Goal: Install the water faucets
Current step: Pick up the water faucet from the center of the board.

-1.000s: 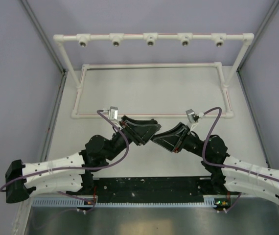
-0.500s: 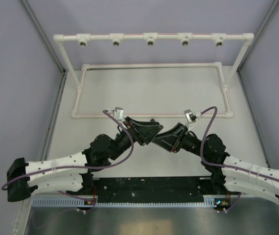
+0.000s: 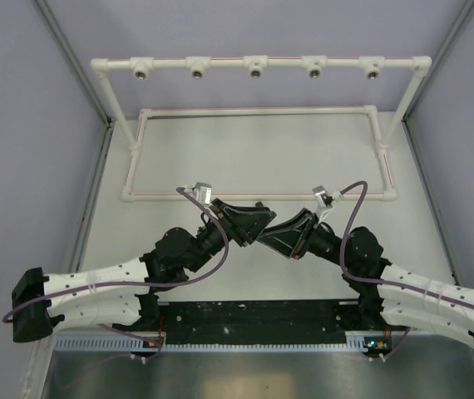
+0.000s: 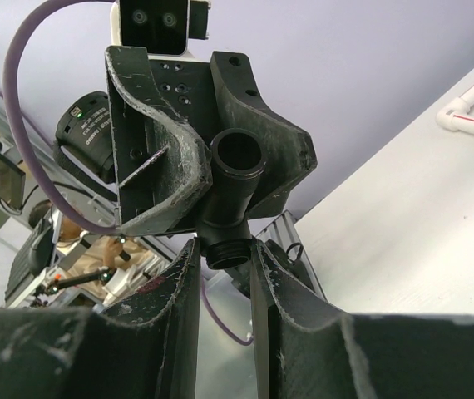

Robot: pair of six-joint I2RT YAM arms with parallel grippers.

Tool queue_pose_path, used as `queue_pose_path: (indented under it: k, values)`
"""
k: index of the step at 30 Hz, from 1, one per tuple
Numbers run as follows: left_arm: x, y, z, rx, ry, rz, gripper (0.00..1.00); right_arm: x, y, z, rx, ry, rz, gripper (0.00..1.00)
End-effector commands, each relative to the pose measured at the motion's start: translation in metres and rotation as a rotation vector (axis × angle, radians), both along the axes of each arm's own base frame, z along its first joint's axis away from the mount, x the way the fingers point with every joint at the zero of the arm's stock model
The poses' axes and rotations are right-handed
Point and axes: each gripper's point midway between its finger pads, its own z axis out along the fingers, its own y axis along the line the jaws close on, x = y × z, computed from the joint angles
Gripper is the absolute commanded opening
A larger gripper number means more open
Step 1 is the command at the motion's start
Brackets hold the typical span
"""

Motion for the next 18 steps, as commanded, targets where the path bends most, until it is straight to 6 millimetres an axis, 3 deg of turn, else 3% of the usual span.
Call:
queue_pose_path:
  k: [1,18]
  values:
    - [-0.005,0.004,0.034,-0.081,-0.046,-0.014,0.41,0.004,-0.003,0.034,0.073,-0.066,-0.037,0.00]
    - [-0.012,-0.006,0.033,-0.115,-0.026,-0.078,0.45,0.004,0.005,0.033,0.065,-0.076,-0.011,0.00]
